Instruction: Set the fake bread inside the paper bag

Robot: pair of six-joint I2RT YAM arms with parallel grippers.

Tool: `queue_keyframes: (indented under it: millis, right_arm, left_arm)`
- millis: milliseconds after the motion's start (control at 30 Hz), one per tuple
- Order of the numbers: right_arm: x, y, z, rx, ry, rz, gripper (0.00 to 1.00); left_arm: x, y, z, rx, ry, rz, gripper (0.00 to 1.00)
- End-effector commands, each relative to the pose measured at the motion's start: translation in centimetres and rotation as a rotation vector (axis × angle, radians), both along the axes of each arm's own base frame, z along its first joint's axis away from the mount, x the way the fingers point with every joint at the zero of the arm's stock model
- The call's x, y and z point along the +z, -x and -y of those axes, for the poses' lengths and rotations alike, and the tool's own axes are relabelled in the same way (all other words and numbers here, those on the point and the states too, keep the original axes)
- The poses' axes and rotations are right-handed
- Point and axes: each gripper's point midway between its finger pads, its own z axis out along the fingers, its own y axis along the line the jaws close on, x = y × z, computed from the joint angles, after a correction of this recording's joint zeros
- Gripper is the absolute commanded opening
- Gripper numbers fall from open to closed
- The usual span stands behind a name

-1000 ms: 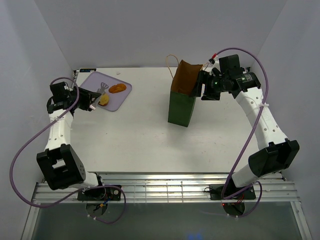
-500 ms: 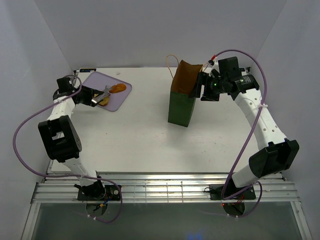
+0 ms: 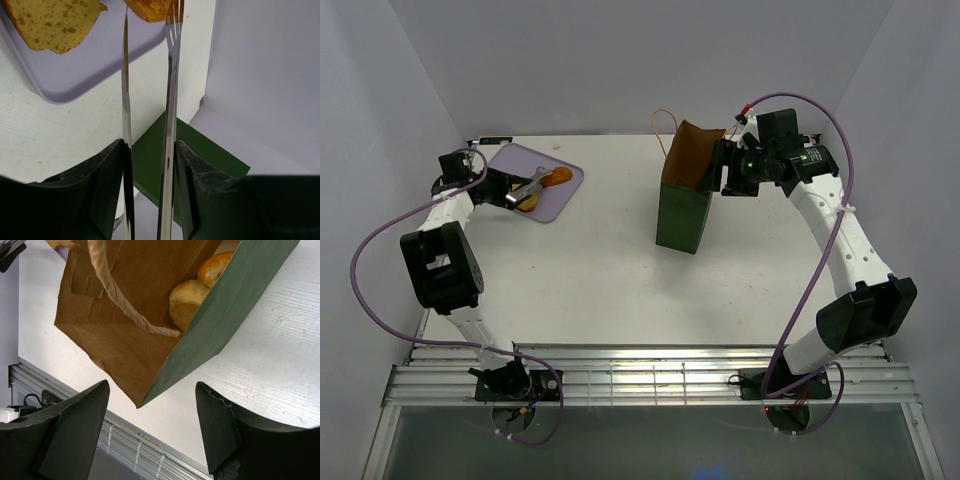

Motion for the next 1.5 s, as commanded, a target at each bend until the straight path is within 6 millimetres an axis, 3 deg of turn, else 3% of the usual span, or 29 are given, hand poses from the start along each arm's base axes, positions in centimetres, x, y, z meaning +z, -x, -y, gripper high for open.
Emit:
queue_keyframes:
  millis: [0,267,1200,1467]
  right_arm:
    - [1.2,-0.5,0.0,0.02,0.003,0.046,0.75]
    - [0.8,-0.9,-0.1,0.026,0.0,0.036,0.75]
    - [0.9,-1.3,0.1,0.011,0.013,0.043,0.75]
    - [0.6,-1.3,0.1,0.005,0.018,0.035,0.75]
  left_arm:
    - [0.9,-0.3,0.5,-0.026,0.021,0.035,0.54]
    - [-0.2,0.5,0.8,-0.022,0.043,0.003,0.54]
    - [-1.9,-3.2,1.4,-0.082,0.218,0.051,0.57]
    - [-2.8,-3.3,1.7,-0.132,0.236,0.044,0.57]
